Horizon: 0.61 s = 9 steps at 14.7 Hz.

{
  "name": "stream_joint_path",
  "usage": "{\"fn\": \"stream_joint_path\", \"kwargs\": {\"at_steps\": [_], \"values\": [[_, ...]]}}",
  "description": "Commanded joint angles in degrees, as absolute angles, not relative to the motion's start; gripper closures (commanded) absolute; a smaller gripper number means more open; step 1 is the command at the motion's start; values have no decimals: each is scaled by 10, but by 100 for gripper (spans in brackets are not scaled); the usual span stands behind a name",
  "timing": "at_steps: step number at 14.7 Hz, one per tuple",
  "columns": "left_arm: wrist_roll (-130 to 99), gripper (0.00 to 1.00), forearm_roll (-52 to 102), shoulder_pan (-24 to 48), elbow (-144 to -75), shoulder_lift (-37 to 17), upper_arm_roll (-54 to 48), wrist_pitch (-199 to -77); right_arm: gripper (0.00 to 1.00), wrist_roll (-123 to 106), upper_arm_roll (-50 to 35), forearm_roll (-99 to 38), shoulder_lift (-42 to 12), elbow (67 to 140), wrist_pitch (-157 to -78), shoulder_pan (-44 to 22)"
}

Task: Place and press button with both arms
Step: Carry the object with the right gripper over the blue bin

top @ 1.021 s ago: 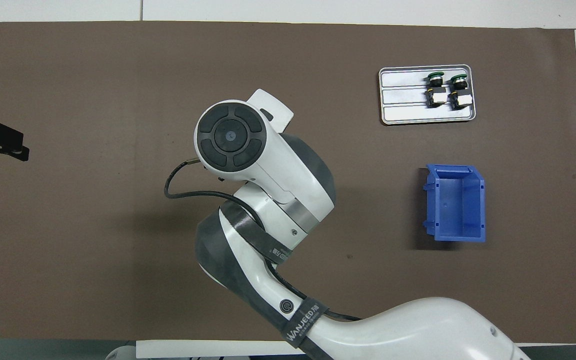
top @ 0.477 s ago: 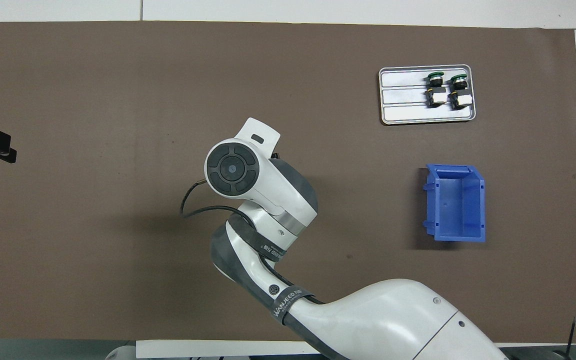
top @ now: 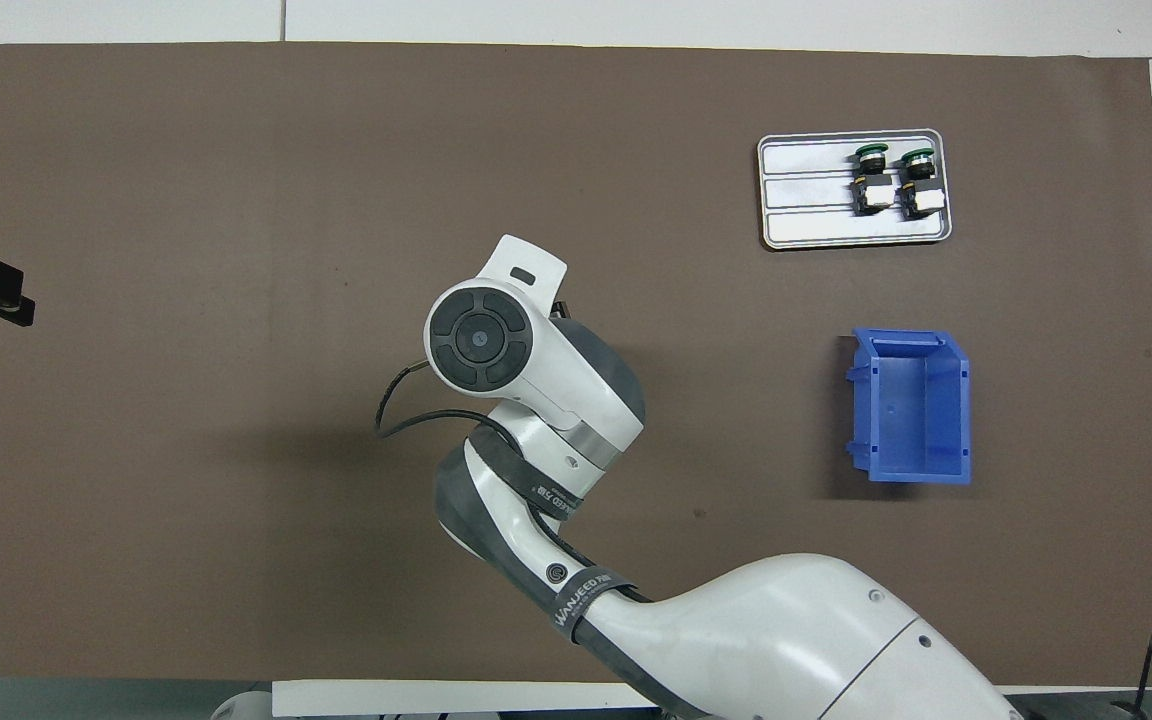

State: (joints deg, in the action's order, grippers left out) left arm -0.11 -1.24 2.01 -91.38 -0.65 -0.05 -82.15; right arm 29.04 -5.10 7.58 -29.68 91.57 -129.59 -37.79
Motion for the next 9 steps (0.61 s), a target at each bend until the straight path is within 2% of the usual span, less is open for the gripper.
{"fn": "stream_joint_path", "kwargs": {"at_steps": [1, 2, 6, 7, 9], "values": [[0, 0, -16, 20, -911, -8, -3, -813, 1, 283, -55, 83, -281, 952, -1318, -371], [1, 0, -16, 21, -911, -7, -3, -812, 1, 282, -55, 83, -280, 958, -1319, -369], [0, 0, -16, 21, -911, -5, -3, -811, 22, 280, -55, 83, -277, 967, -1317, -365], [1, 0, -16, 21, -911, -5, -3, -812, 32, 280, -55, 83, -276, 967, -1317, -363], [1, 0, -16, 20, -911, -5, -3, -812, 75, 271, -55, 81, -276, 961, -1299, -356]]}}
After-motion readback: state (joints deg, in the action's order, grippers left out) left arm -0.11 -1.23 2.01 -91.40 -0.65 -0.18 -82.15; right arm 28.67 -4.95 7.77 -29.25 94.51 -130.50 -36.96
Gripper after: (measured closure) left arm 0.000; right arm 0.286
